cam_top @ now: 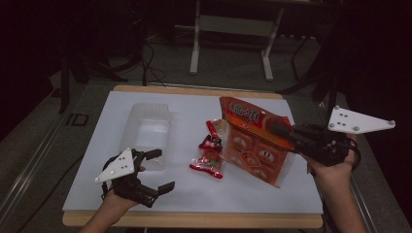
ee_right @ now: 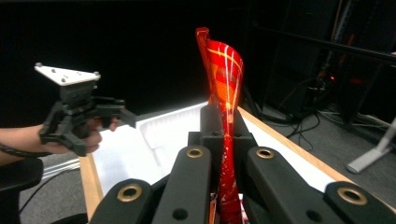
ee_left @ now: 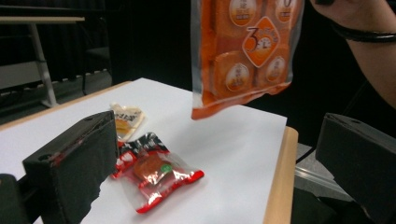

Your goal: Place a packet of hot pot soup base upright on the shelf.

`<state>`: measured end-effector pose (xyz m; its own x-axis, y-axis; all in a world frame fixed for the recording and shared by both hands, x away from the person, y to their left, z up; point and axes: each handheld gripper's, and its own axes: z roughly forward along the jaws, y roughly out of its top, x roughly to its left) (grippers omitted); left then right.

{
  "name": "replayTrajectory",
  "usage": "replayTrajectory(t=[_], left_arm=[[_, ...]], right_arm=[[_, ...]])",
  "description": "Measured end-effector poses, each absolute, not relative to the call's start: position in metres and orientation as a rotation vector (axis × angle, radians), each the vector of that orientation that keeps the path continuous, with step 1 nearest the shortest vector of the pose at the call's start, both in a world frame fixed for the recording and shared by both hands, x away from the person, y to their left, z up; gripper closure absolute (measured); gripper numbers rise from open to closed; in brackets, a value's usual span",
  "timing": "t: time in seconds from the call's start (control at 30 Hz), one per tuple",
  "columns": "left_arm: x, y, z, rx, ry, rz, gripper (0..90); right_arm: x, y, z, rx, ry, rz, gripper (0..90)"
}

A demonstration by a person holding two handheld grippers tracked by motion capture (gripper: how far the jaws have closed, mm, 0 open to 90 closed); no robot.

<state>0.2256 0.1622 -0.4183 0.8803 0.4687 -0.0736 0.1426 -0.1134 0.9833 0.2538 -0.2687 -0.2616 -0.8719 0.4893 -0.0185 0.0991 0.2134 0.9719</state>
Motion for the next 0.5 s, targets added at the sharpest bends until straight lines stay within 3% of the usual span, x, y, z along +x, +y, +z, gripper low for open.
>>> replayTrajectory(t=[0.5], left_arm=[[0.255, 0.135, -0.392, 1.685, 0.375, 0.29, 0.6]], right_arm=[[0.245, -0.239, -0.251, 0.415, 2.226, 1.778, 90.0]])
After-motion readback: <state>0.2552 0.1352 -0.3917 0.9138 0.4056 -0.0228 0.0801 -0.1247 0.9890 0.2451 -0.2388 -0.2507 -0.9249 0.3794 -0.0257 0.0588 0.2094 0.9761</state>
